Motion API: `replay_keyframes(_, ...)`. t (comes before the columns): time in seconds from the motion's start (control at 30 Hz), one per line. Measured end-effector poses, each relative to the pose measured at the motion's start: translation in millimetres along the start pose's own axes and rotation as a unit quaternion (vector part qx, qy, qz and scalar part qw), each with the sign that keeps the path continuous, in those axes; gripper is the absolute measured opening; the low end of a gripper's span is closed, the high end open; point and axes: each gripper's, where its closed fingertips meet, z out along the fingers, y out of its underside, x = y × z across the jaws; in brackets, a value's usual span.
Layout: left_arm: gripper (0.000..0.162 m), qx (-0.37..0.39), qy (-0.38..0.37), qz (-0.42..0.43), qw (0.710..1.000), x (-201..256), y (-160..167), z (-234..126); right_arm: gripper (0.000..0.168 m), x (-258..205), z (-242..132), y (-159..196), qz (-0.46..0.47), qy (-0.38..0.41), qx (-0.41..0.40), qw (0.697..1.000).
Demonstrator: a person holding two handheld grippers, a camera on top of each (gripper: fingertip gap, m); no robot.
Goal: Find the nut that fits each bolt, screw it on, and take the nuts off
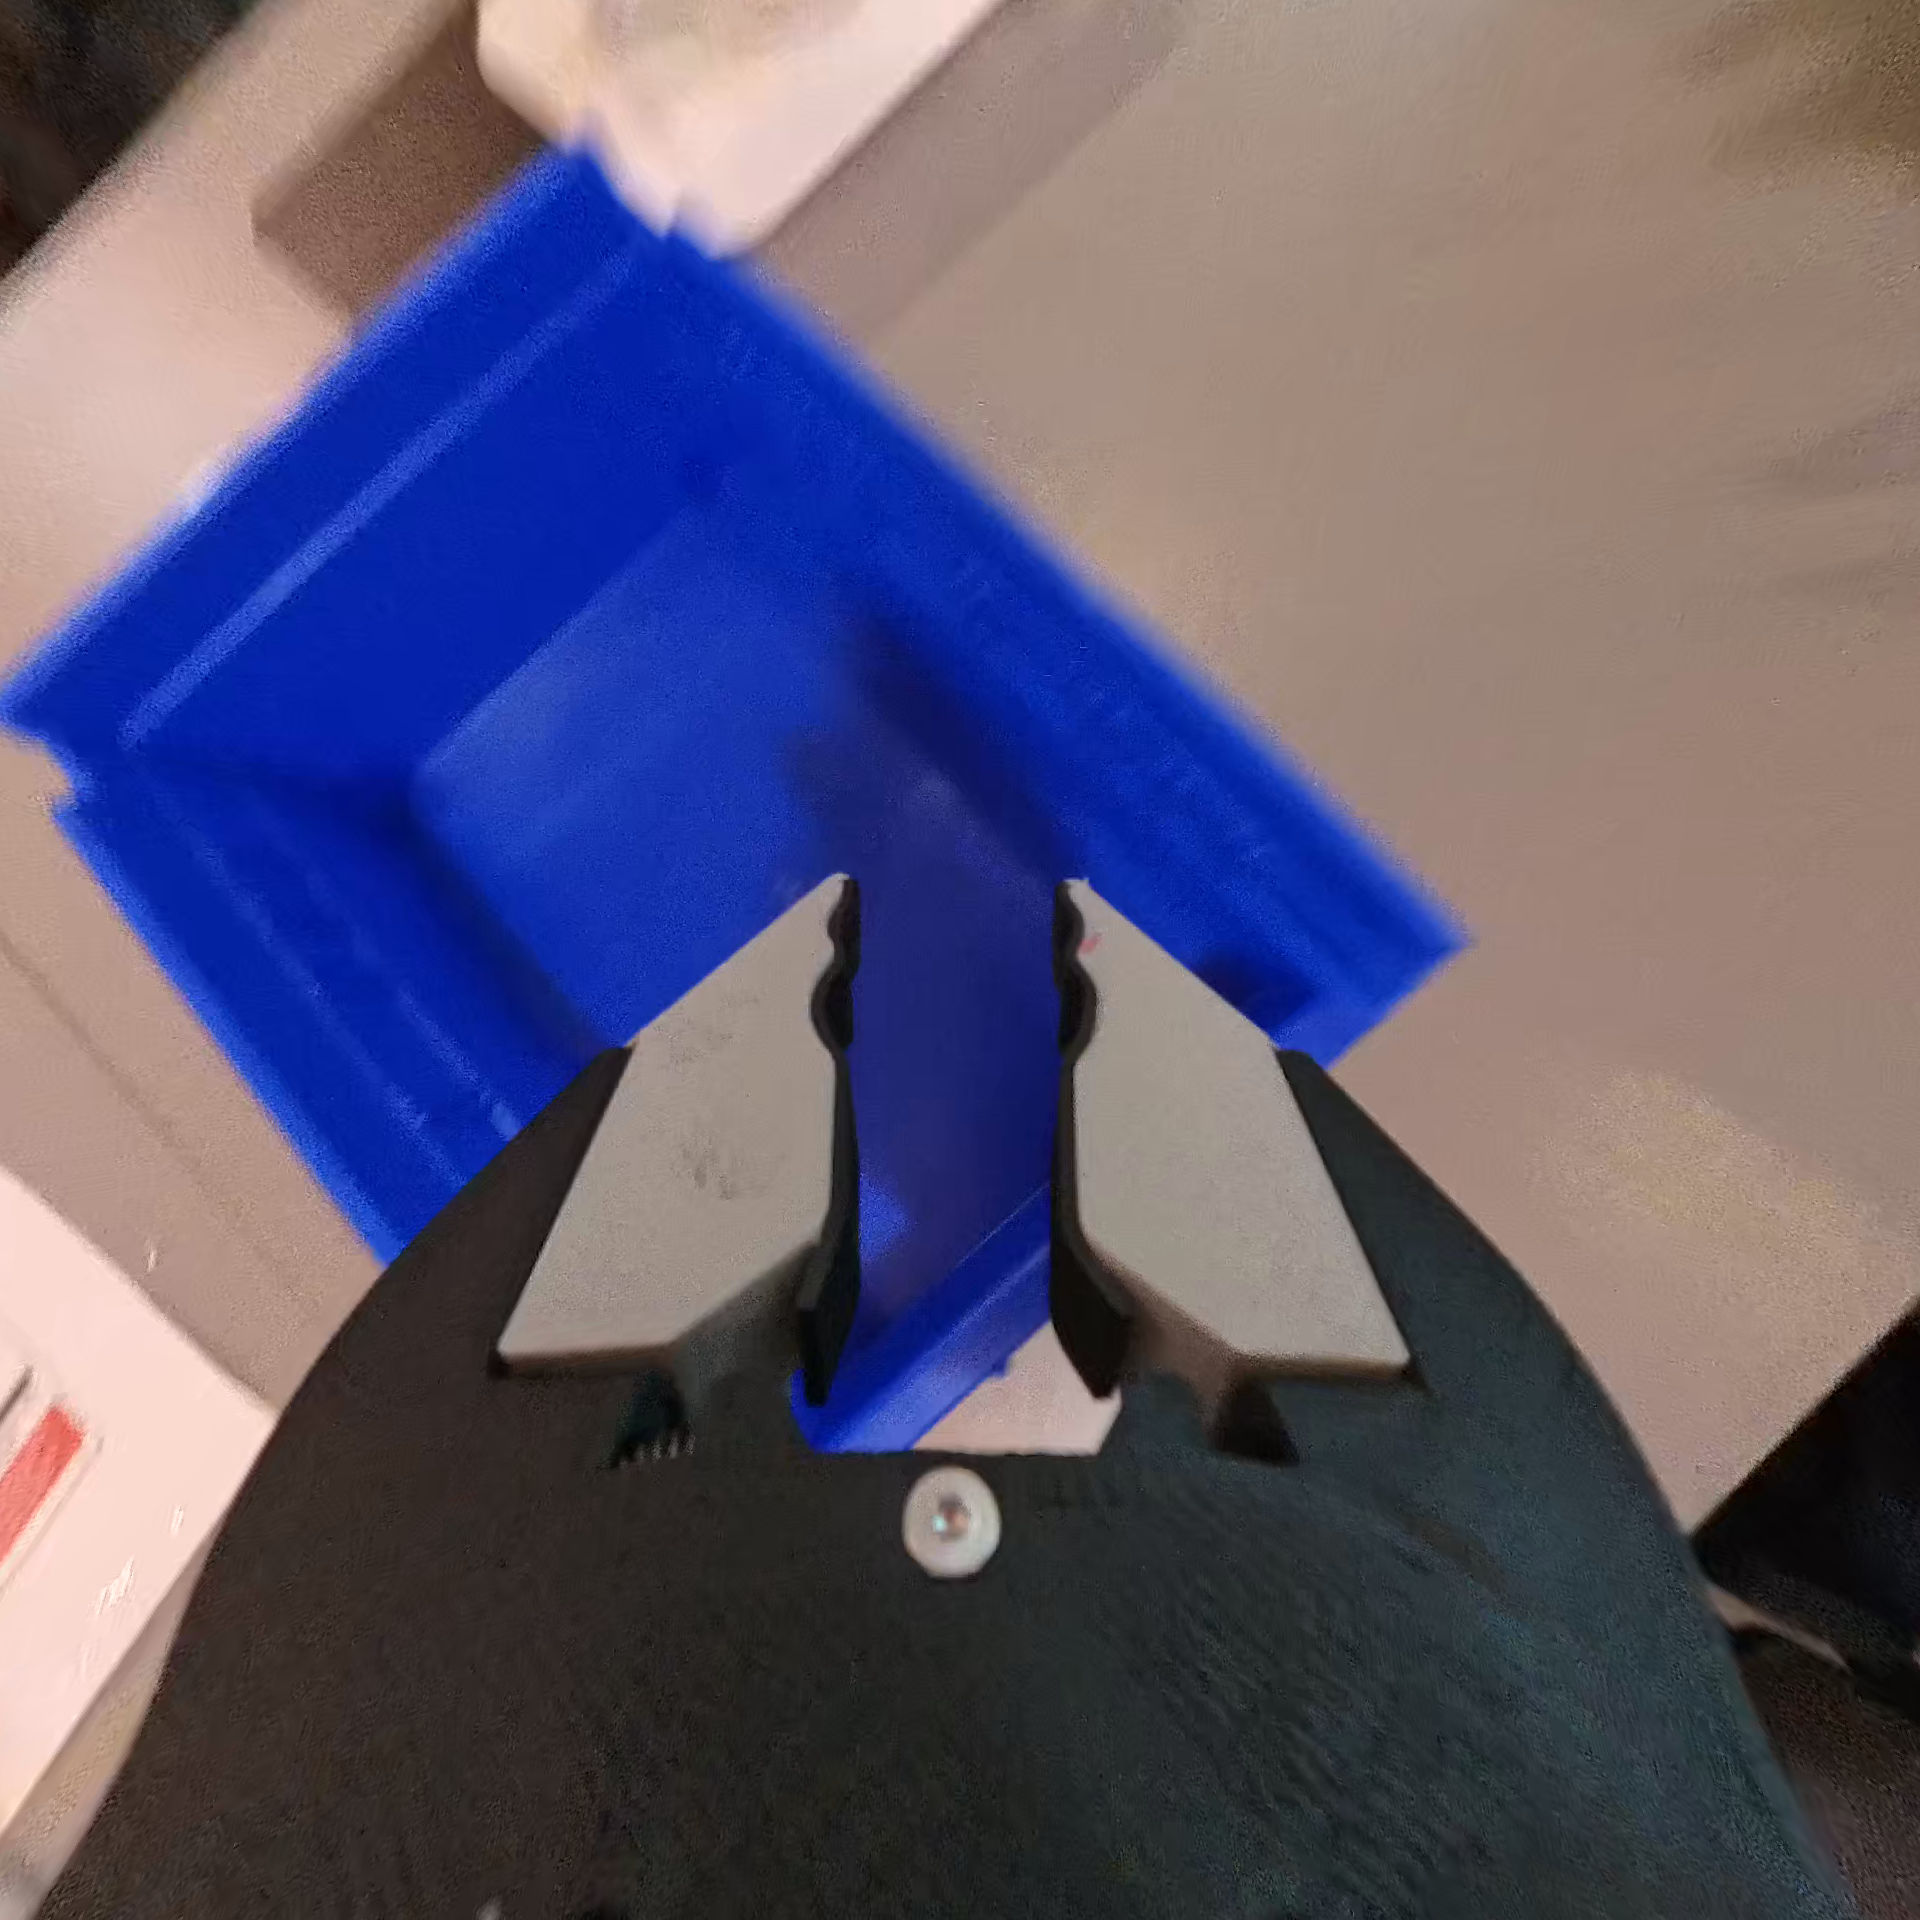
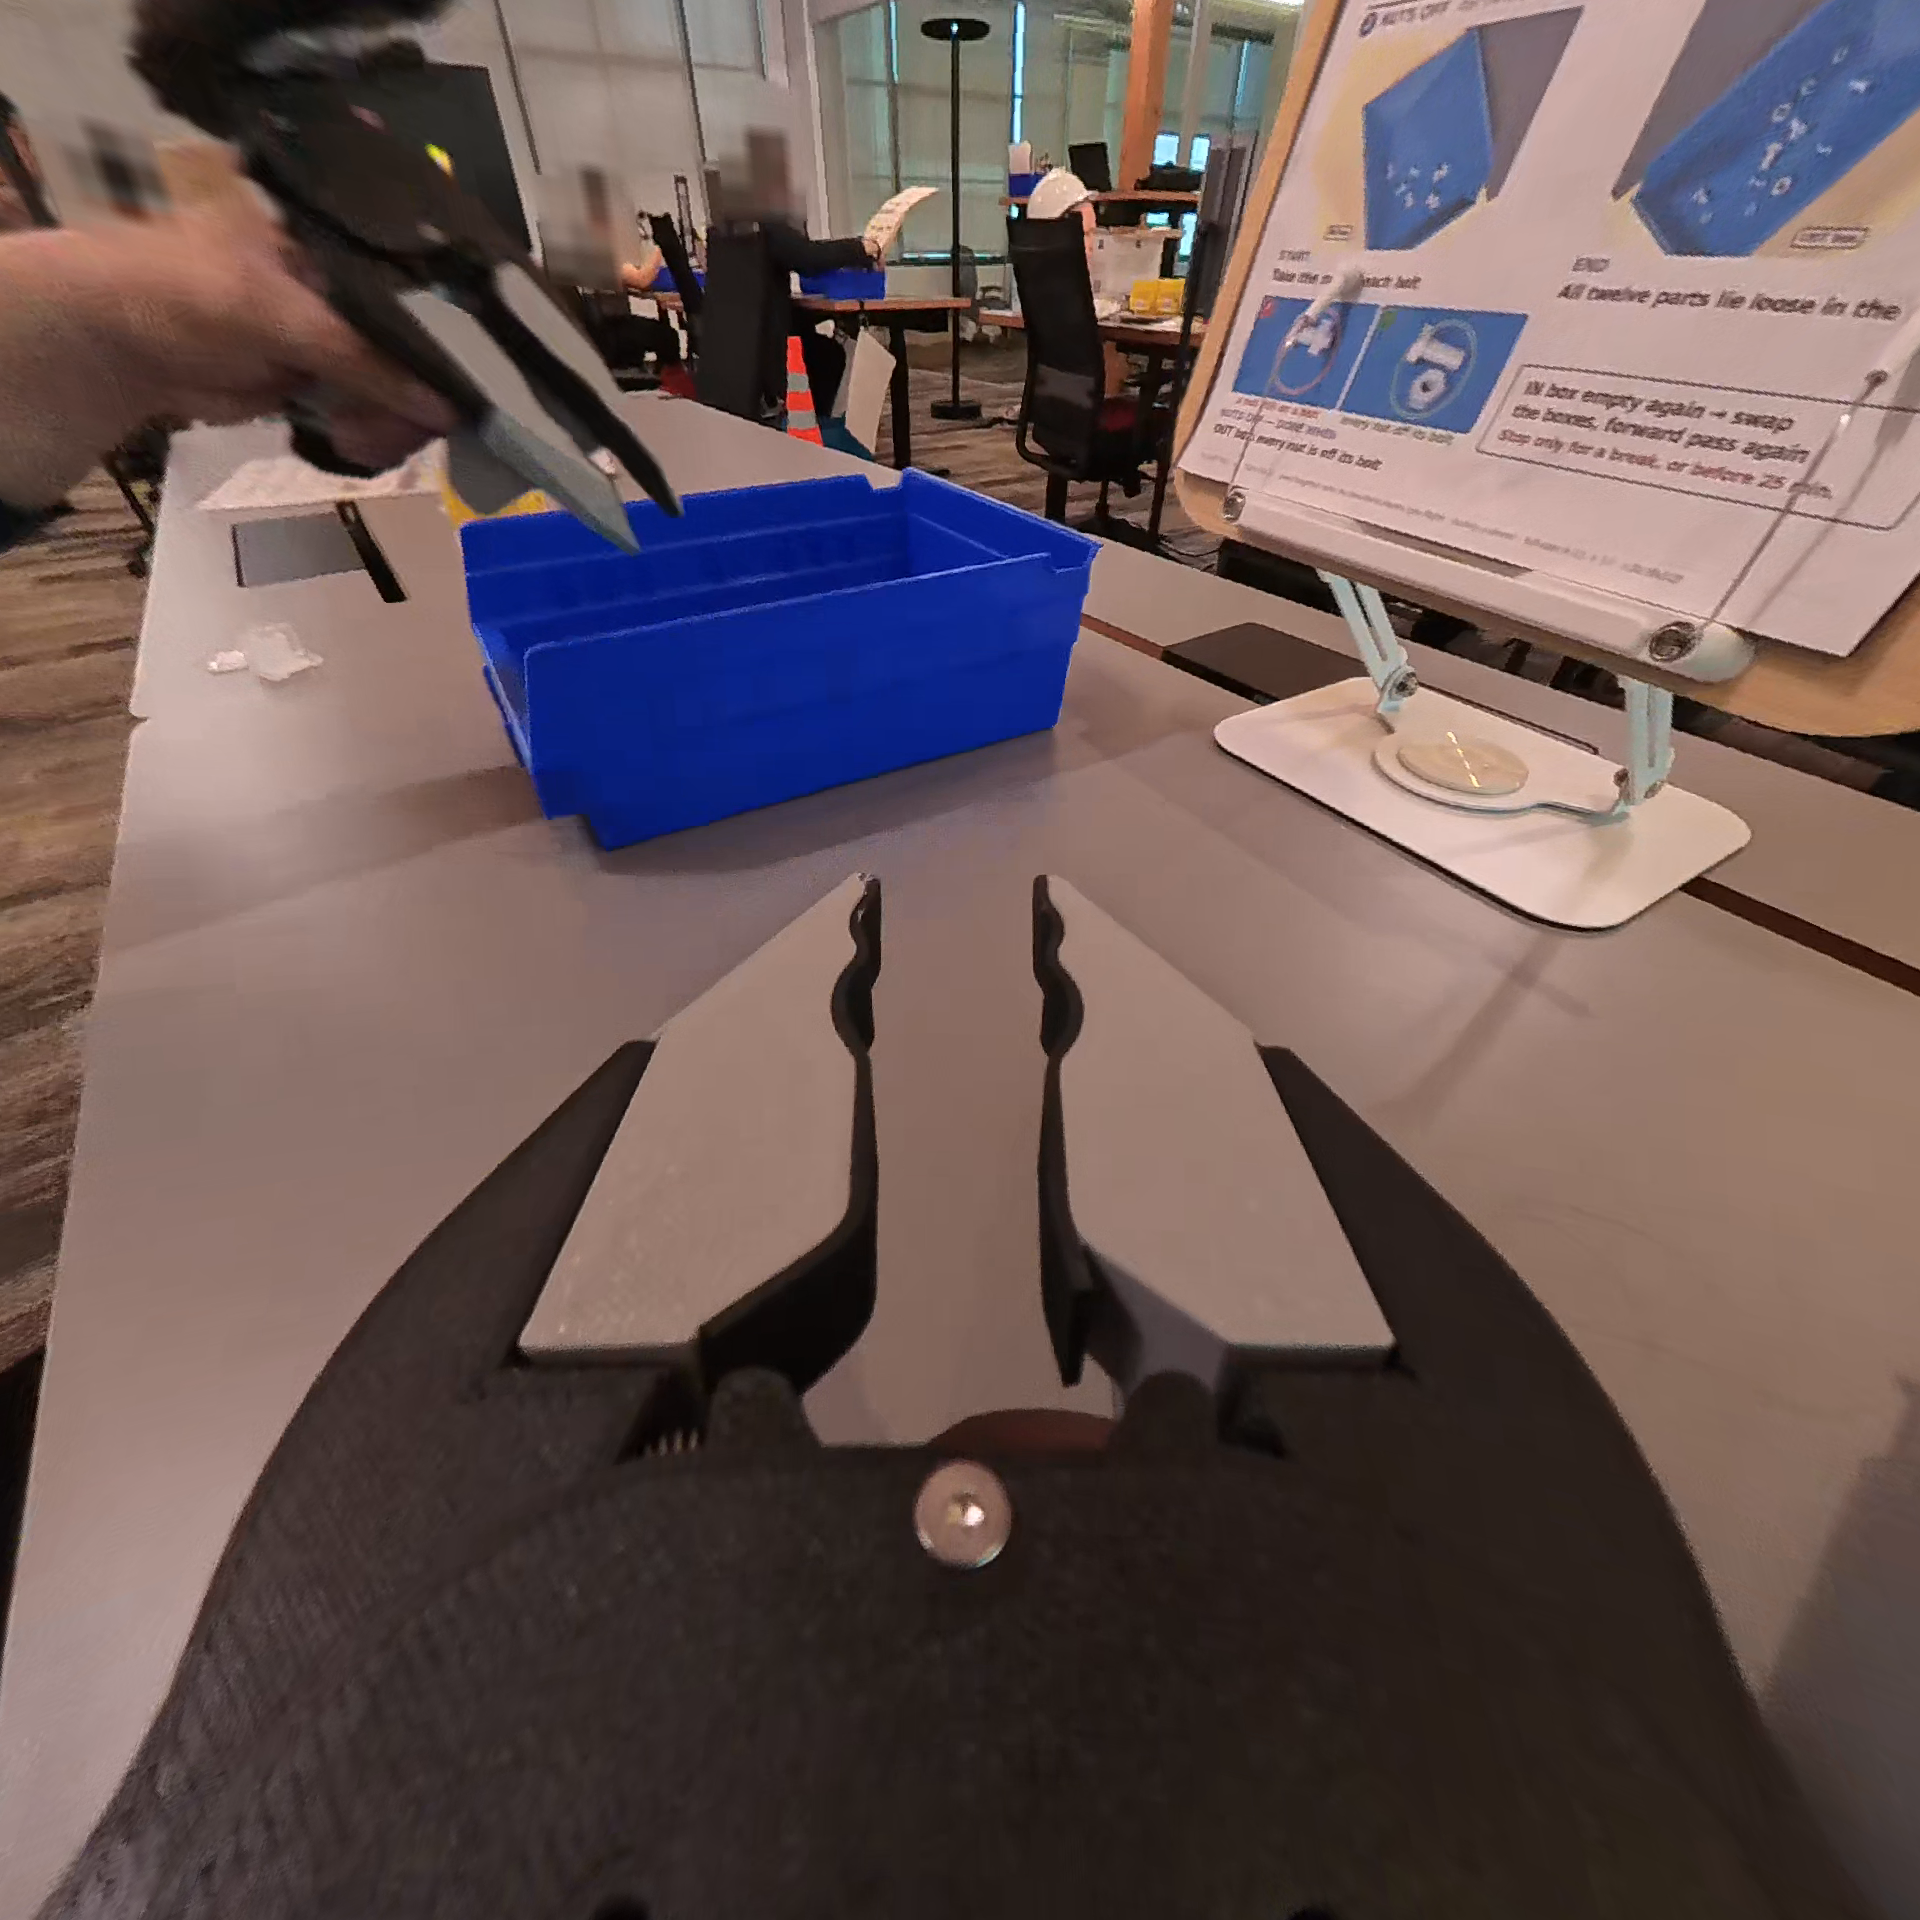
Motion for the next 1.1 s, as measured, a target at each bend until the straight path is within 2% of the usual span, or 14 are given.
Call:
replay_keyframes(0.13,0.034,-0.108,-0.002,-0.038,0.993,-44.5,50.2,41.3,0.026,-3.2,2.8,5.6,-0.02,0.005,-0.014,1.0)
replay_keyframes(0.2,0.037,-0.142,0.013,-0.055,0.988,-47.0,61.5,56.5,0.026,-4.3,3.1,5.3,-0.019,0.003,-0.012,1.0)
replay_keyframes(0.27,0.03,-0.18,0.022,-0.053,0.982,-46.0,71.0,66.2,0.026,-3.9,3.5,5.2,-0.016,0.002,-0.011,1.0)
replay_keyframes(0.4,0.033,-0.274,-0.004,-0.029,0.961,-55.7,99.3,75.2,0.026,-4.8,4.2,6.1,-0.003,-0.008,-0.013,1.0)
replay_keyframes(0.5,0.029,-0.279,0.0,-0.041,0.96,-57.5,98.3,78.3,0.026,-3.2,3.8,5.5,-0.003,-0.005,-0.012,1.0)
replay_keyframes(0.57,0.02,-0.279,0.017,-0.055,0.959,-53.2,98.1,79.2,0.026,-3.1,3.1,4.4,0.001,-0.007,-0.009,1.0)
replay_keyframes(0.77,0.02,-0.289,0.01,-0.061,0.955,-47.8,103.3,73.3,0.025,-0.8,-0.6,-0.2,0.009,-0.005,0.002,1.0)
replay_keyframes(0.83,0.02,-0.284,-0.006,-0.053,0.957,-46.8,99.9,66.6,0.025,-1.6,-1.4,-1.6,0.01,-0.008,0.006,1.0)
replay_keyframes(0.93,0.02,-0.246,-0.031,-0.044,0.968,-44.2,74.6,49.5,0.025,-4.5,1.1,1.9,0.012,-0.016,-0.001,1.0)
replay_keyframes(1.0,0.02,-0.21,-0.05,-0.024,0.976,-39.4,46.6,34.7,0.026,-6.9,3.8,6.0,0.003,-0.02,-0.012,1.0)
replay_keyframes(1.1,0.019,-0.11,-0.054,0.035,0.992,-9.7,-16.1,17.6,0.026,-10.6,7.2,9.9,-0.009,-0.025,-0.02,0.999)
